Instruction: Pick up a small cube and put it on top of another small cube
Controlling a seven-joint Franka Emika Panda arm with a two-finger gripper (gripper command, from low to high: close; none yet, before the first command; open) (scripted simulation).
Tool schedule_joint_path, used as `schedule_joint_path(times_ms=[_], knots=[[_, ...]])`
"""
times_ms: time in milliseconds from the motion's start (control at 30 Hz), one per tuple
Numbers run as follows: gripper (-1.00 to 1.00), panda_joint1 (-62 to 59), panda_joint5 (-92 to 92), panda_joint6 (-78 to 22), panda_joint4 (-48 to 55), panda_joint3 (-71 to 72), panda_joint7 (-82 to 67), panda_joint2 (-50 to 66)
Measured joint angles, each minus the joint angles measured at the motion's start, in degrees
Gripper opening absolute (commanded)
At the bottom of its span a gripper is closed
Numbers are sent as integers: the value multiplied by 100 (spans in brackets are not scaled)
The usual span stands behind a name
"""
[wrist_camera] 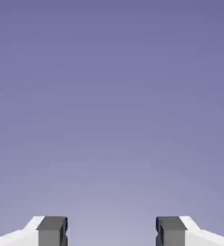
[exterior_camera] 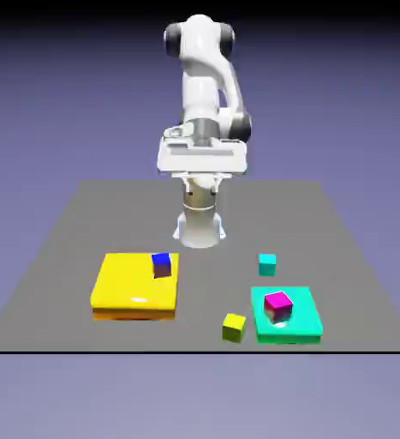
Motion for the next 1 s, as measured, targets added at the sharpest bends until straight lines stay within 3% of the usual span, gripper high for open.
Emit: schedule_joint_path(times_ms=[867,1000], knots=[[0,5446,-1692,-3706,521,-476,-1124,3441],[0,5529,-1908,-3344,494,-588,-1027,3941]])
